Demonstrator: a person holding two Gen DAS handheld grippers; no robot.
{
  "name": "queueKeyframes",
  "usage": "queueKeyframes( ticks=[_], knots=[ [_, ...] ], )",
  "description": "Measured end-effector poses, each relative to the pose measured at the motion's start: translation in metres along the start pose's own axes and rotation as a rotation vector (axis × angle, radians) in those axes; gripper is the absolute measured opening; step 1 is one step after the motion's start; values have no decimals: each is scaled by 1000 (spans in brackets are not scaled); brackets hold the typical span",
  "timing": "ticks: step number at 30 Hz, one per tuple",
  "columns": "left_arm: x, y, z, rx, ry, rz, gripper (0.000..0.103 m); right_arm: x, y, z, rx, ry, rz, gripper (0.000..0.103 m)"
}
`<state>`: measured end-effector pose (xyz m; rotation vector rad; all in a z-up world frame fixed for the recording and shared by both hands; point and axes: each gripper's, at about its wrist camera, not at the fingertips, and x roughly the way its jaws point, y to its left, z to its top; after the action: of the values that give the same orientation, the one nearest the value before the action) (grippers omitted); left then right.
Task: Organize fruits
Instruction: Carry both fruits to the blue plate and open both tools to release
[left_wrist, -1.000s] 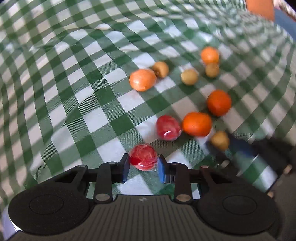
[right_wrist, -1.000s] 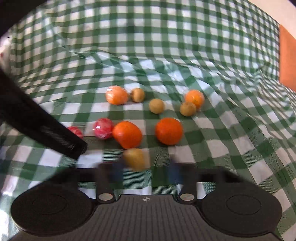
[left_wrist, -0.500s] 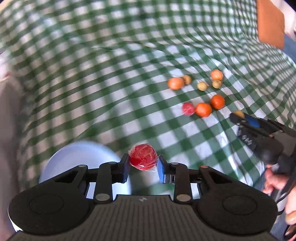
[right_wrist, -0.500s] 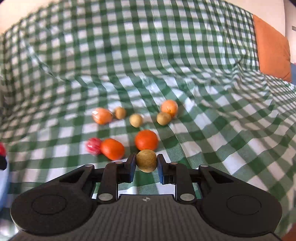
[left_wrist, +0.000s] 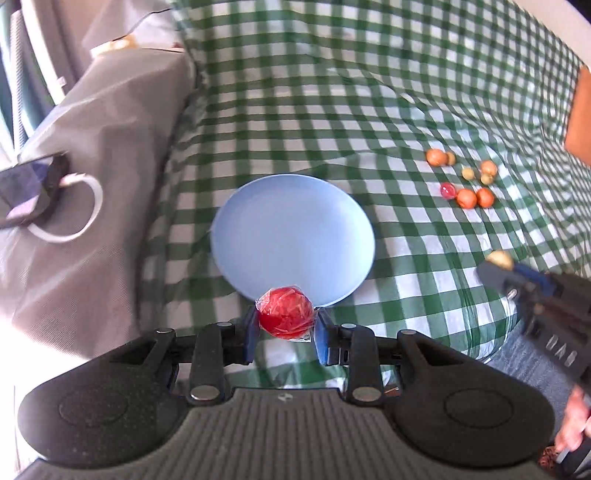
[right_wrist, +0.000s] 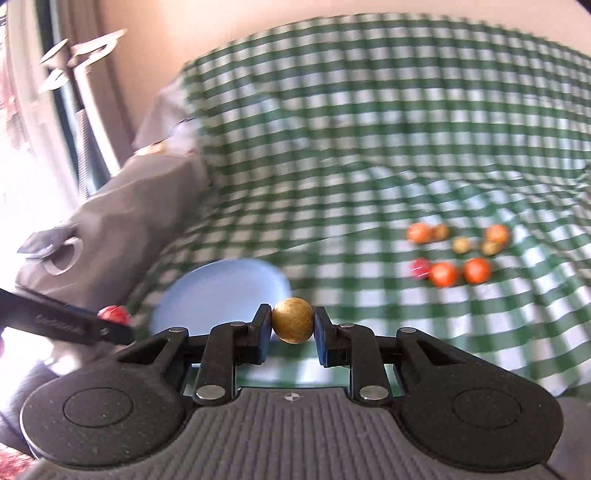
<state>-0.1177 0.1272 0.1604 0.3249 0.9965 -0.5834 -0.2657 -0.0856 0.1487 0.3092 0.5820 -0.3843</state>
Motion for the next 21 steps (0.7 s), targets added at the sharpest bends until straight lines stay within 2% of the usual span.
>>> queueKeyframes(
  ticks=[3, 7, 21],
  knots=[
    [-9, 13, -6, -27, -20, -3, 34, 0, 32, -3, -79, 24, 19, 25],
    [-15, 23, -8, -54, -42, -6, 34, -2, 54, -3, -139, 41, 23, 25],
    [-1, 24, -1, -85, -43, -18, 34, 6, 54, -1, -175, 73, -18, 25]
  ],
)
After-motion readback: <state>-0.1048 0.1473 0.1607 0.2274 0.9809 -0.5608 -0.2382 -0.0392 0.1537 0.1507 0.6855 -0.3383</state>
